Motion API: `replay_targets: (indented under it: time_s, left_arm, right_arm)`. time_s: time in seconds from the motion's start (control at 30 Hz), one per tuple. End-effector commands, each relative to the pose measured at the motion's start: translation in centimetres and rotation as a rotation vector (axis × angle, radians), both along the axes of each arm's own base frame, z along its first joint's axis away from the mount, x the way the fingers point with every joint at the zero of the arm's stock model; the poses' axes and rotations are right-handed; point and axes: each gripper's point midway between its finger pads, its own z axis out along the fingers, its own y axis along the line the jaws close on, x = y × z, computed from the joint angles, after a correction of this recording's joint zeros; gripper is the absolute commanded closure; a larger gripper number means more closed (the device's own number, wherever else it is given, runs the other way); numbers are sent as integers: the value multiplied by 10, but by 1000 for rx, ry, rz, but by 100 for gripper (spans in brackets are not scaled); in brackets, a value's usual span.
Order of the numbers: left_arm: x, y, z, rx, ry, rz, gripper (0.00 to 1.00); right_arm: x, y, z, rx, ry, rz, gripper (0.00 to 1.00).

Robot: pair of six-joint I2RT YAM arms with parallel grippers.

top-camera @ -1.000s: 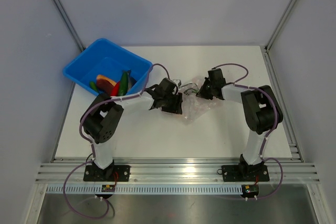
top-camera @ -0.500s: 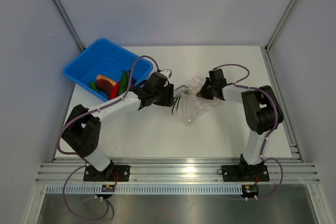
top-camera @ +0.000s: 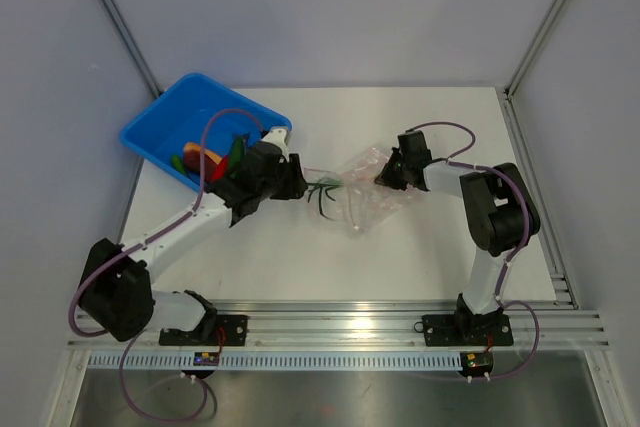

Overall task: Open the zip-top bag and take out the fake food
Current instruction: Pick up the food from the zipper food storage bag.

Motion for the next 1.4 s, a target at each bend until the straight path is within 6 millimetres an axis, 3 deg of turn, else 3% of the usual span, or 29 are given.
replay_targets:
  time_s: [0.0,0.3,0.67,0.9,0.93,1.07,1.1,1.2,1.23,1.37]
  left_arm:
    - [11,11,35,-126,-112,40,66]
    - [12,11,37,-240,-83,-5,64]
    - [-3,-35,15,-366,66,-230,58]
    - [-3,-43,9,-390,89,-248,54]
    - [-4,-42,9,-389,90,-246,54]
    - [-1,-39,8,-373,80,-224,54]
    - [0,-39,9,-374,75,-223,54]
    - [0,-38,8,-372,77,-218,54]
    - [0,-38,7,-371,78,-219,54]
    - [1,-38,7,-373,76,-216,54]
  right_arm:
    - [-16,-21,-21,-76,73,-27,100]
    - [-16,-20,-20,-72,71,-20,100]
    - [-16,-18,-20,-65,71,-10,100]
    - [-17,-14,-19,-42,74,5,100]
    - [-17,-11,-17,-33,70,12,96]
    - [-21,5,12,-35,-20,65,58]
    - [-22,7,18,-73,-51,87,42]
    - [-28,19,46,-160,-168,139,29]
    - [-22,26,59,-143,-238,158,27]
    - [-36,49,81,-46,-340,257,22]
